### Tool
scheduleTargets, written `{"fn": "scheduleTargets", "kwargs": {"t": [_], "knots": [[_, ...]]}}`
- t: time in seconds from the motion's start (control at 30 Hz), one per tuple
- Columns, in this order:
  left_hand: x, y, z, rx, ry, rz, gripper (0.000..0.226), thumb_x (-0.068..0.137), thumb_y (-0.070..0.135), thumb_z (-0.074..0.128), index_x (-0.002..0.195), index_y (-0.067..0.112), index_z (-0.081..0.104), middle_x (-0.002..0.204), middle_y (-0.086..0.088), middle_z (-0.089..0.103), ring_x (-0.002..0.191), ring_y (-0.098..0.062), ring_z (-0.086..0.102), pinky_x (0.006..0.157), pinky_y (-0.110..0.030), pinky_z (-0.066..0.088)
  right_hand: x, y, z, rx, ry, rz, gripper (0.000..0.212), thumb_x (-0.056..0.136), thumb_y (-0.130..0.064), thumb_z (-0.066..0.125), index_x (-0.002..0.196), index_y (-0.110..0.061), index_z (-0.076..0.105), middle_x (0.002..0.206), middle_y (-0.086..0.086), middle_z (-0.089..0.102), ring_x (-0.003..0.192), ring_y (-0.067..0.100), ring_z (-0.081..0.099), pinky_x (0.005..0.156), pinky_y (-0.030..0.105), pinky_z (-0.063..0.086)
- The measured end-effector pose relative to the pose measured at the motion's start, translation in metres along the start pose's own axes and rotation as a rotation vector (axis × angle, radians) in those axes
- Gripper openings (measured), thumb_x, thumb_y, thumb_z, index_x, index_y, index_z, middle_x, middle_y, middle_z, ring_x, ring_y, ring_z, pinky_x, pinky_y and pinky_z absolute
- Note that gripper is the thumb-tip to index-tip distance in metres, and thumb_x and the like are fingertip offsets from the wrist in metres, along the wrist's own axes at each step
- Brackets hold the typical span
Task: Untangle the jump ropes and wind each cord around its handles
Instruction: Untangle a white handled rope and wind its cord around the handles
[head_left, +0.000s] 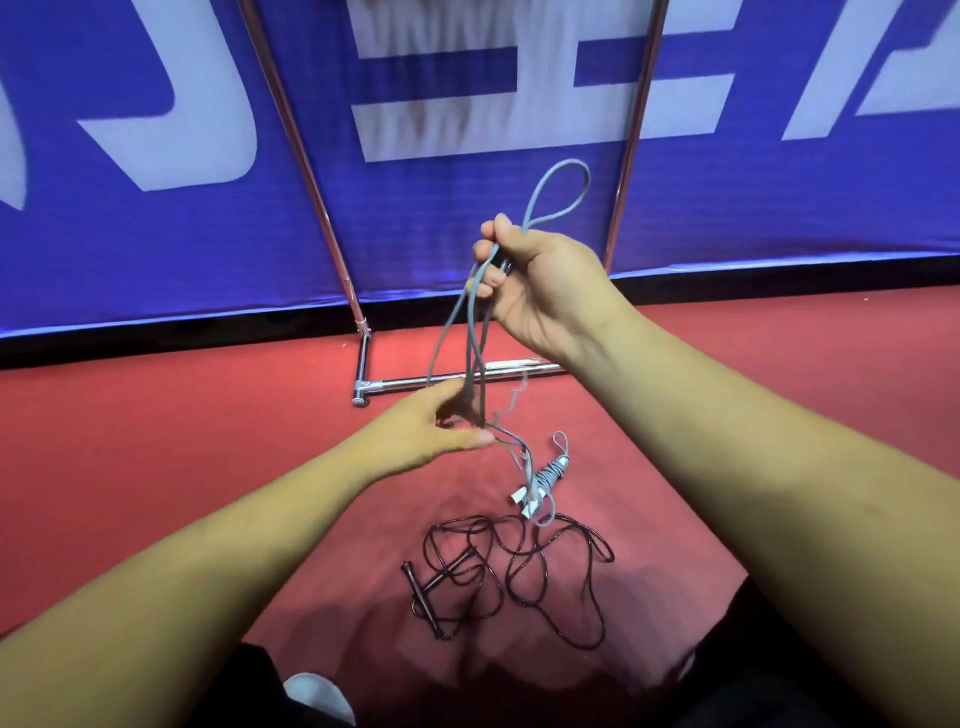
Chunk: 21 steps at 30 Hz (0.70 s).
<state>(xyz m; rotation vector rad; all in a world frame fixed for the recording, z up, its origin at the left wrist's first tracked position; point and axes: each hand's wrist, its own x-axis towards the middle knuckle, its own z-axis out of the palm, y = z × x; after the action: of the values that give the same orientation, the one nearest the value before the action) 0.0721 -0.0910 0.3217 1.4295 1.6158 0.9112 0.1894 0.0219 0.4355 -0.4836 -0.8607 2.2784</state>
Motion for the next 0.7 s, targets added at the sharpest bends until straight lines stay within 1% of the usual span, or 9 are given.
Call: {"fn": "scheduleTargets", "kwargs": {"t": [0.07,0.17,0.27,0.3,0.37,0.47,0.57,0.63,0.7], "knots": [[-0.001,0.0,0.004,-0.021,0.011,0.005,0.024,0.085,0.016,0.076,0.104,0.018,0.061,0.099,0.009,0.067,0.094,-0.006,0.062,0.092,-0.022,0.048,0.001,-0.005,0.0,0.075,0.027,0.003,0.023,0.102,-0.011,0.042,0.082,-0.004,0.052,0.061,0.007,0.05,0.04,0.014,0.037,0.045,0.025,0.038],[0.001,0.012,0.012,-0.008,0.092,0.019,0.031,0.087,0.021,0.074,0.11,0.034,0.058,0.085,0.009,0.056,0.084,0.0,0.058,0.088,-0.014,0.046,0.001,-0.011,0.001,0.164,0.026,0.033,0.023,0.102,-0.01,0.041,0.082,-0.004,0.051,0.06,0.009,0.052,0.04,0.013,0.039,0.043,0.025,0.039],[0.003,0.02,0.014,-0.082,0.042,-0.004,0.007,0.095,0.015,0.061,0.094,0.019,0.055,0.081,0.007,0.069,0.088,-0.012,0.069,0.086,-0.027,0.05,0.001,-0.013,0.005,0.152,0.018,0.045,0.022,0.102,-0.009,0.042,0.083,-0.004,0.05,0.063,0.011,0.055,0.042,0.013,0.042,0.044,0.025,0.041],[0.004,0.023,0.013,-0.127,0.04,-0.015,0.012,0.098,0.014,0.056,0.088,0.016,0.05,0.072,0.005,0.067,0.082,-0.02,0.07,0.081,-0.033,0.049,0.0,-0.014,0.006,0.13,0.031,0.039,0.021,0.102,-0.009,0.043,0.083,-0.003,0.051,0.066,0.012,0.056,0.043,0.013,0.045,0.046,0.026,0.043],[0.006,0.031,0.008,-0.292,0.098,-0.012,0.02,0.099,0.011,0.051,0.082,0.015,0.041,0.057,0.004,0.052,0.058,-0.022,0.058,0.07,-0.035,0.047,0.001,-0.019,0.001,0.02,0.087,0.004,0.024,0.102,-0.016,0.048,0.083,-0.001,0.053,0.074,0.015,0.06,0.052,0.016,0.056,0.057,0.028,0.051],[0.007,0.052,-0.009,-0.659,0.21,0.046,0.028,0.1,0.011,0.046,0.075,0.019,0.036,0.054,0.005,0.032,0.047,-0.012,0.035,0.06,-0.027,0.046,0.003,-0.024,-0.018,-0.386,0.176,-0.036,0.049,0.096,-0.051,0.05,0.091,-0.004,0.061,0.088,0.013,0.07,0.081,0.022,0.068,0.075,0.032,0.056],[0.006,0.069,-0.031,-0.99,0.246,0.098,0.031,0.1,0.017,0.045,0.071,0.022,0.034,0.052,0.007,0.027,0.045,-0.008,0.03,0.058,-0.024,0.046,-0.001,-0.008,-0.033,-0.675,-0.007,0.112,0.07,0.089,-0.071,0.035,0.102,-0.009,0.064,0.1,0.008,0.074,0.094,0.021,0.07,0.088,0.035,0.052],[0.004,0.076,-0.043,-1.133,0.265,0.115,0.032,0.099,0.018,0.046,0.071,0.023,0.032,0.051,0.008,0.027,0.044,-0.007,0.029,0.058,-0.024,0.048,-0.012,0.012,-0.035,-0.771,-0.22,0.24,0.055,0.093,-0.063,0.041,0.102,-0.014,0.063,0.096,0.0,0.072,0.092,0.012,0.068,0.091,0.032,0.048],[0.003,0.078,-0.052,-1.245,0.275,0.109,0.03,0.098,0.018,0.048,0.072,0.022,0.034,0.052,0.007,0.027,0.044,-0.007,0.029,0.058,-0.022,0.045,-0.021,0.032,-0.036,-0.865,-0.409,0.271,0.024,0.097,-0.037,0.053,0.098,-0.015,0.064,0.093,-0.002,0.069,0.092,0.01,0.066,0.091,0.028,0.05]]}}
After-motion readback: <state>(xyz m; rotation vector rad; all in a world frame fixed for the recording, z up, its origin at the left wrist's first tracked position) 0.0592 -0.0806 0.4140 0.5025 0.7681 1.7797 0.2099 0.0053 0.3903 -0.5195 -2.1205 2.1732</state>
